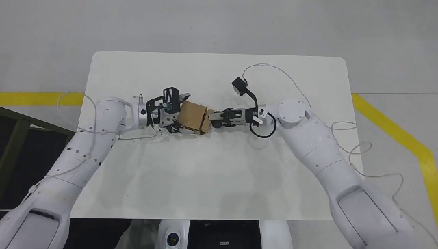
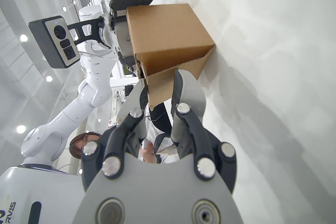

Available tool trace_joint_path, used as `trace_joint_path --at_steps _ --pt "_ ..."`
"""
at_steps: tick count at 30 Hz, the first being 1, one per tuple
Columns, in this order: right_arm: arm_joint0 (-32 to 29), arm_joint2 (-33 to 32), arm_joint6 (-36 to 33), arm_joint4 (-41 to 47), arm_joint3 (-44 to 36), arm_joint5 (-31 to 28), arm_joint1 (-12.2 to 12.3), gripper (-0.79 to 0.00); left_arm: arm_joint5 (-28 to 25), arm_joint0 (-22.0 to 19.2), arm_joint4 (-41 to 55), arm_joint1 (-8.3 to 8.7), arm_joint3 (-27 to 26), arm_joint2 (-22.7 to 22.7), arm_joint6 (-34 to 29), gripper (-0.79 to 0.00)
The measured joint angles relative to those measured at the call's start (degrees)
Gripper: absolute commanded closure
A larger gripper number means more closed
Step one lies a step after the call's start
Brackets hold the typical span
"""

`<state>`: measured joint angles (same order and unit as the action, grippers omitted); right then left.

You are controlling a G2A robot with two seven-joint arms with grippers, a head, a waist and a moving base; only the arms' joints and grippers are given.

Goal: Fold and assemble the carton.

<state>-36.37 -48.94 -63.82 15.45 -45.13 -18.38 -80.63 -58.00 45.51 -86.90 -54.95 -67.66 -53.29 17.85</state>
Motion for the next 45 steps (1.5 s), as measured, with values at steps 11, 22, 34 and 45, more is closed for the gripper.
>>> trace_joint_path --at_steps 11,22,34,45 --pt "0.0 0.1 0.9 -1.5 -1.9 1.2 0.0 -0.126 0.0 0.1 -0.1 0.01 -0.2 -0.2 0.0 -0.785" --pt "0.7 0.5 1.4 -1.5 -2.2 1.2 -0.6 -0.099 0.0 0.1 -0.2 -0.01 -0.4 0.0 0.1 -0.785" --pt "1.7 1.8 1.8 -1.8 -1.4 1.3 -1.5 -0.132 0.0 0.1 -0.1 -0.06 -0.3 0.1 0.3 -0.785" --pt "2.2 0.3 0.0 -2.1 -0.3 0.5 -1.0 -0.286 0.0 0.0 -0.4 0.00 0.2 -0.1 0.5 -0.785"
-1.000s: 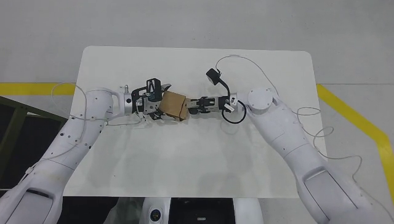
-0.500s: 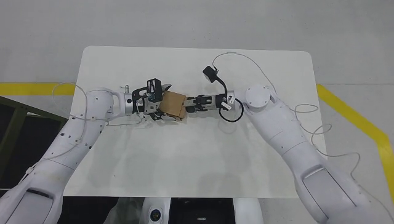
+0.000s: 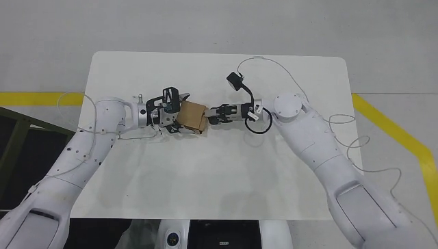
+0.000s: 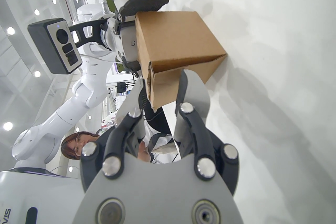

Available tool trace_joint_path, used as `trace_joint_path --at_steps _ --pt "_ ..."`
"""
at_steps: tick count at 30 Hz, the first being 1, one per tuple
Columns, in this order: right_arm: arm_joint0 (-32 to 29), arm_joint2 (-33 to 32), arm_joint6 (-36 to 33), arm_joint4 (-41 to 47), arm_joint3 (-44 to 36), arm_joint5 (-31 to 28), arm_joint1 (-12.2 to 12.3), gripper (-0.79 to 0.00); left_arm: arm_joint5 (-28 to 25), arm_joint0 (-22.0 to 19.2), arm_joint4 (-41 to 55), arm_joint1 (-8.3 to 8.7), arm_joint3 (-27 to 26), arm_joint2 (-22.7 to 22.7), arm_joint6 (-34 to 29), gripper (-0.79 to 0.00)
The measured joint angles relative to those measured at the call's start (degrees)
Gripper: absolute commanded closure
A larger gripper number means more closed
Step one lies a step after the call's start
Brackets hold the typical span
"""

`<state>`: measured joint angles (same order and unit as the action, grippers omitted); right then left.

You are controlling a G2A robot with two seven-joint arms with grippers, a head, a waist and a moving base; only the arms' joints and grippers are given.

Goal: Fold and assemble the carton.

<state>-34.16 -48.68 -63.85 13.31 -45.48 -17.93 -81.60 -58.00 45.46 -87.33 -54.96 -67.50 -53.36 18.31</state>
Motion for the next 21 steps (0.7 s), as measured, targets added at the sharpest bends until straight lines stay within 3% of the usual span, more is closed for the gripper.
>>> trace_joint_path --at_steps 4,7,21 --pt "-0.8 -1.3 -1.0 -0.5 -1.6 0.3 0.8 -0.222 0.0 0.0 0.0 -0.02 0.0 0.0 -0.1 -0.785" --pt "-1.7 -2.0 -2.0 -1.3 -3.2 0.7 1.4 -0.003 0.0 0.0 0.0 -0.03 0.0 -0.1 -0.1 -0.785" --pt "-4.4 -1.3 -2.7 -2.7 -7.8 3.6 1.9 0.000 0.0 0.1 0.0 -0.05 -0.1 -0.4 -0.2 -0.785"
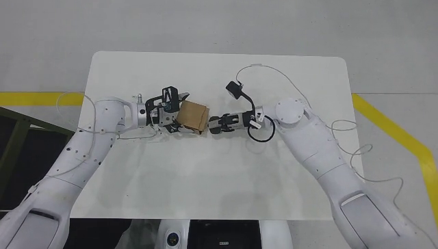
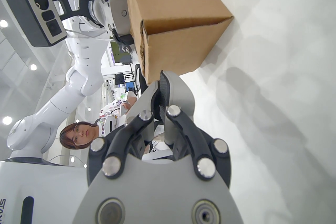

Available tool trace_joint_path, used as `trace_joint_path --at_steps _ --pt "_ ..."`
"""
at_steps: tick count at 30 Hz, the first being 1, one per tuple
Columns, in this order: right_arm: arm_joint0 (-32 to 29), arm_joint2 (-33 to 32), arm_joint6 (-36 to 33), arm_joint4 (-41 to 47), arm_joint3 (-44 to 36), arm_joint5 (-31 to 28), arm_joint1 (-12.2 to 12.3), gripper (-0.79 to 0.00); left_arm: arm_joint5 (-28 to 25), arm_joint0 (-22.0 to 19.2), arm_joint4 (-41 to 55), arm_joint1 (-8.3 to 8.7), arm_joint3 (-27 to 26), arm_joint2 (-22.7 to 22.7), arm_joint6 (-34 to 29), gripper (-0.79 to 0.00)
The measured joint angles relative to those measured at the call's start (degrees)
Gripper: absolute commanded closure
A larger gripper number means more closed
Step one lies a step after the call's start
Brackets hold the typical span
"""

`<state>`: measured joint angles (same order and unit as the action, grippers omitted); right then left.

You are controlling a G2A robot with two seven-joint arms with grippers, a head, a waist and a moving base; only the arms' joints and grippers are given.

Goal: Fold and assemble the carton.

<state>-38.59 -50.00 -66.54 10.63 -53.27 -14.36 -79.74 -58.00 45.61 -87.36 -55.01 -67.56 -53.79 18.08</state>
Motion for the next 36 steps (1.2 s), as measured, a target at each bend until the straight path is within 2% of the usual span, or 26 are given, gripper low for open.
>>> trace_joint_path --at_steps 15,27,28,29,31,36 --pt "2.8 3.2 1.6 1.9 3.7 -1.4 -2.1 0.000 0.0 0.2 0.2 0.14 -0.3 0.0 -0.3 -0.785" --pt "4.2 3.4 1.1 2.4 6.2 -3.0 -2.6 0.000 0.0 -0.4 0.5 0.09 0.0 0.4 -0.5 -0.785" --pt "4.3 3.2 0.8 2.3 6.3 -3.1 -2.5 -0.009 0.0 -0.4 0.6 0.12 0.0 0.3 -0.4 -0.785" --pt "4.3 2.9 0.6 2.1 6.2 -3.2 -2.4 -0.068 0.0 -0.4 0.7 0.17 -0.1 0.3 -0.2 -0.785" --pt "4.2 2.1 0.4 1.7 6.1 -3.7 -2.0 -0.092 0.0 -0.3 0.8 0.38 -0.5 0.3 0.3 -0.785" --pt "2.8 -0.9 0.3 1.4 4.3 -5.7 -0.5 -0.219 0.0 0.2 1.0 1.37 -2.2 0.2 2.9 -0.785"
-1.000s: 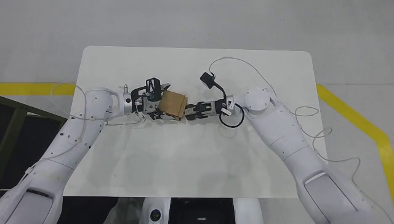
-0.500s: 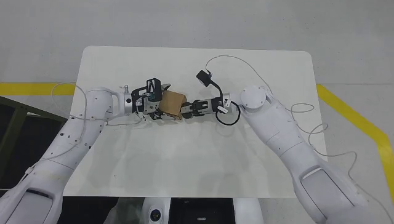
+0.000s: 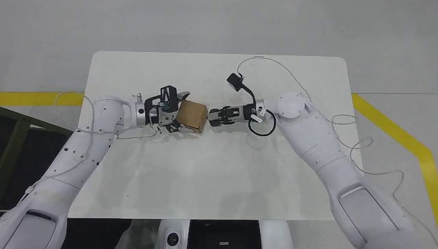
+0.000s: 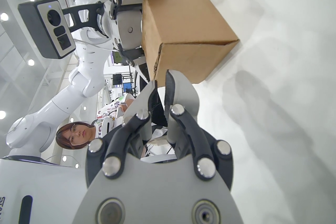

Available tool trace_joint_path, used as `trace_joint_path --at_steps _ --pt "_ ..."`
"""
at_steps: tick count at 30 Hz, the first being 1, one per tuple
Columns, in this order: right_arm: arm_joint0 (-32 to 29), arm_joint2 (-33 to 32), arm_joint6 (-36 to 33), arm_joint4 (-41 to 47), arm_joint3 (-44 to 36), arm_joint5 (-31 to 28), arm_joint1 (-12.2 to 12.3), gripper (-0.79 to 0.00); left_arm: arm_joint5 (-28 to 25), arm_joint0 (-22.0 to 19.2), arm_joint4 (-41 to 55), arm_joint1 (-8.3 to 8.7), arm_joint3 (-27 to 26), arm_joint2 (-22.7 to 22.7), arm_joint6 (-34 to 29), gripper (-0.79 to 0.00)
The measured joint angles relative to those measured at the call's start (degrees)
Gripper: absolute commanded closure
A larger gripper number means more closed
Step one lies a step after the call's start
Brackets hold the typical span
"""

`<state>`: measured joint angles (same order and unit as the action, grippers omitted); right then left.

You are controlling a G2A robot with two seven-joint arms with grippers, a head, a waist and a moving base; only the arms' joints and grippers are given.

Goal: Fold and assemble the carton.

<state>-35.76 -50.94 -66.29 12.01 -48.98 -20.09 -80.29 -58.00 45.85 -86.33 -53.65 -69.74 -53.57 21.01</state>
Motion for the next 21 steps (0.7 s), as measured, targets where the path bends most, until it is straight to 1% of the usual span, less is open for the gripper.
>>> trace_joint_path --at_steps 1,2,3,4,8,11,14,17,21 --pt "-0.4 -0.7 0.1 0.1 -0.6 -0.6 0.3 -0.289 0.0 0.1 0.2 0.26 -0.5 -0.1 0.7 -0.785" --pt "-0.8 -1.5 0.2 0.1 -1.3 -1.6 0.6 -0.385 0.0 0.2 0.4 0.55 -1.1 -0.4 1.4 -0.785" --pt "-1.5 -2.5 0.3 0.1 -2.4 -3.3 1.1 -0.619 0.0 0.3 0.6 0.98 -2.0 -0.7 2.3 -0.785" --pt "-2.1 -3.2 0.3 0.2 -3.2 -4.5 1.4 -0.785 0.0 0.4 0.7 1.32 -2.6 -1.1 2.9 -0.785" --pt "-4.5 -6.3 0.0 0.4 -5.9 -7.9 2.7 -0.785 0.0 0.9 1.6 2.78 -4.7 -3.2 4.8 -0.785" --pt "-5.7 -9.0 -0.2 0.3 -6.7 -9.9 3.8 -0.785 0.0 1.1 1.8 3.71 -5.7 -5.5 4.8 -0.785" --pt "-6.7 -12.5 1.2 -1.8 -7.6 -13.4 5.2 -0.785 0.2 1.4 1.1 4.39 -6.5 -7.8 4.4 -0.785" --pt "-7.6 -16.4 3.5 -5.6 -8.5 -16.2 6.7 -0.785 0.9 1.3 1.1 4.73 -5.7 -9.5 3.6 -0.785" --pt "-9.5 -21.8 9.7 -12.5 -11.2 -18.8 8.5 -0.785 2.4 0.3 1.2 4.79 -3.1 -10.7 1.8 -0.785"
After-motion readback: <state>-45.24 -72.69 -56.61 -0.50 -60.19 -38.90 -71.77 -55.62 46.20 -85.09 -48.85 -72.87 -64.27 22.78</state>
